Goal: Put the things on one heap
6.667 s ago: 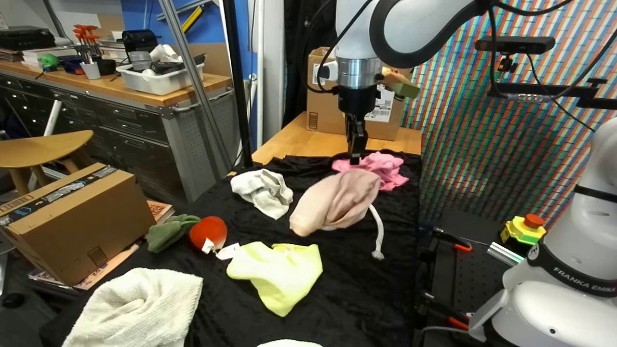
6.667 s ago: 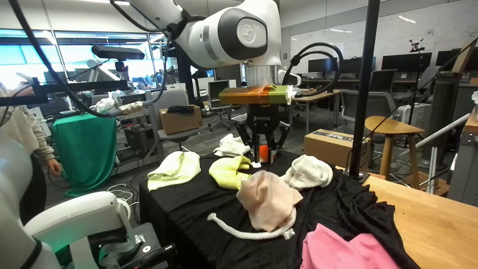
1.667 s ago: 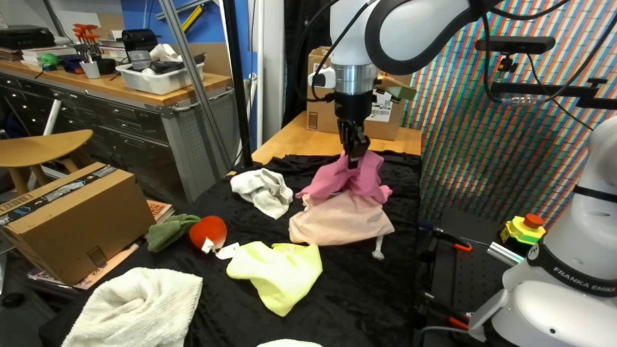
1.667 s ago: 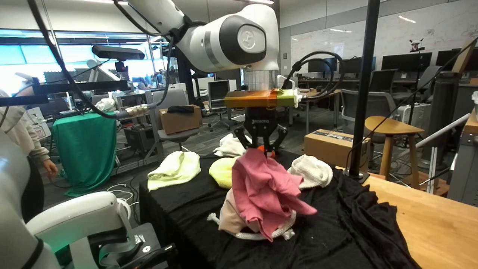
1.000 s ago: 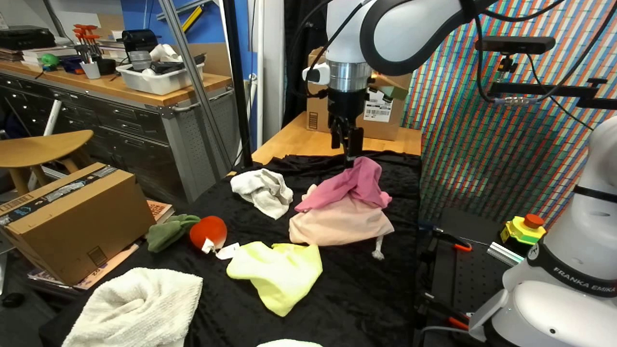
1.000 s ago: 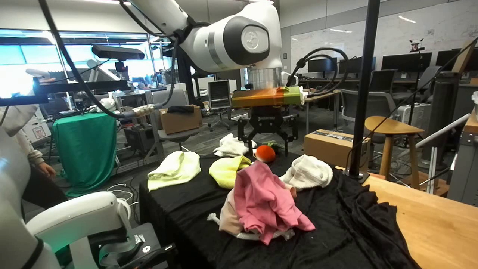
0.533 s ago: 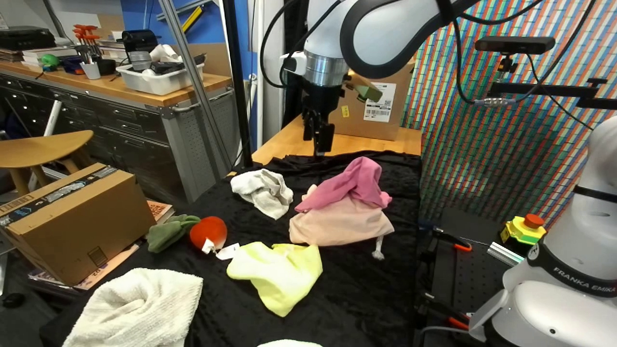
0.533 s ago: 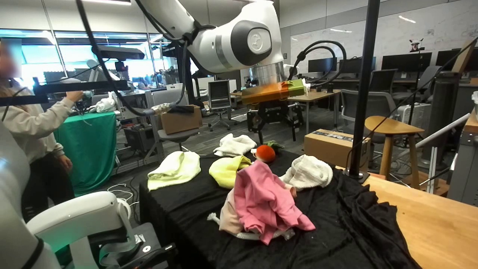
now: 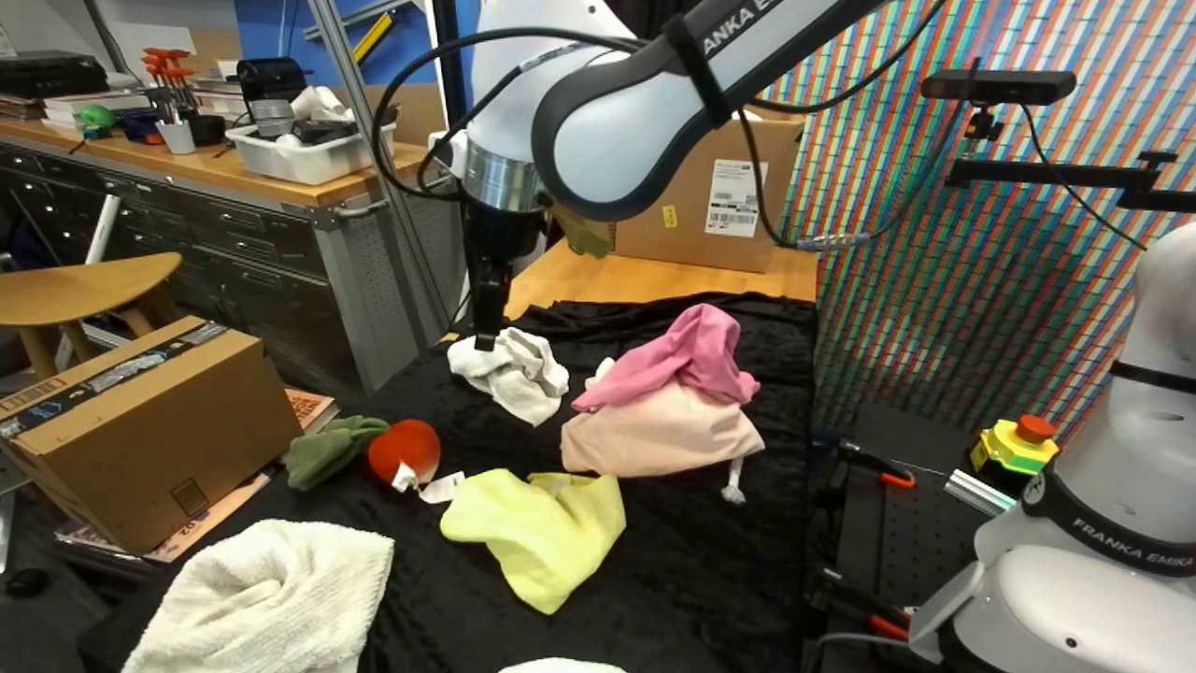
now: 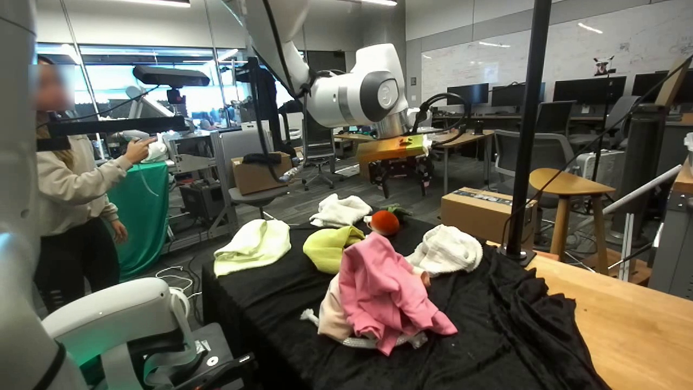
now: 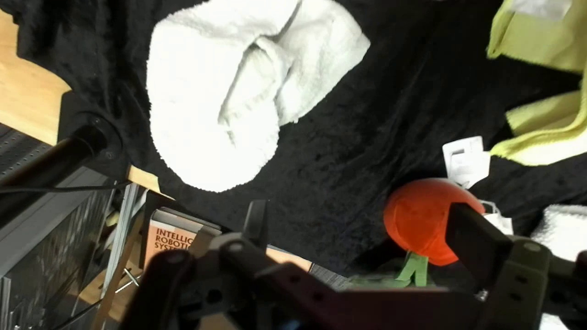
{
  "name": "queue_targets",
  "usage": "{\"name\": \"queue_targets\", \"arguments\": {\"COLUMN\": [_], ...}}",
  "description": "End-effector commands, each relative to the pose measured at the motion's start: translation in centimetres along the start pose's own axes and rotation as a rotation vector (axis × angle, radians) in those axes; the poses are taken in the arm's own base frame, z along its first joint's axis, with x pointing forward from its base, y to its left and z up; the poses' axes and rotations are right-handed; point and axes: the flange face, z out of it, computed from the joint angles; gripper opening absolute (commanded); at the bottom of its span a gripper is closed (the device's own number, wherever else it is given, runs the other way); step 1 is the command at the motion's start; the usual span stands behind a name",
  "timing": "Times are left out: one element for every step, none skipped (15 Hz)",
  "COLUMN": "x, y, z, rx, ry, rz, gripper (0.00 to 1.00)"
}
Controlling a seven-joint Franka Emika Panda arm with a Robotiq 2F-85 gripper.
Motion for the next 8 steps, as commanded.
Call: {"name": "queue_targets", "arguments": {"x": [4.1, 4.5, 4.8, 5.0, 5.1, 5.1, 5.0, 5.0], "y": [1.5, 1.9, 2.3, 2.8, 3.3, 3.7, 4.1, 4.5], "z": [3.3, 4.1, 5.1, 5.8, 6.7, 7.2, 7.9, 8.3], "rx": [-0.038, -0.042, -0.051, -0.054, -0.058, -0.057, -0.062, -0.063], "ry": [0.010, 0.002, -0.008, -0.022, -0.030, -0.042, -0.052, -0.064], "rz": [0.108, 0.134, 0.163, 0.189, 0.212, 0.235, 0.254, 0.272], "gripper": [1.00, 1.00, 1.00, 1.00, 1.00, 1.00, 1.00, 1.00]}}
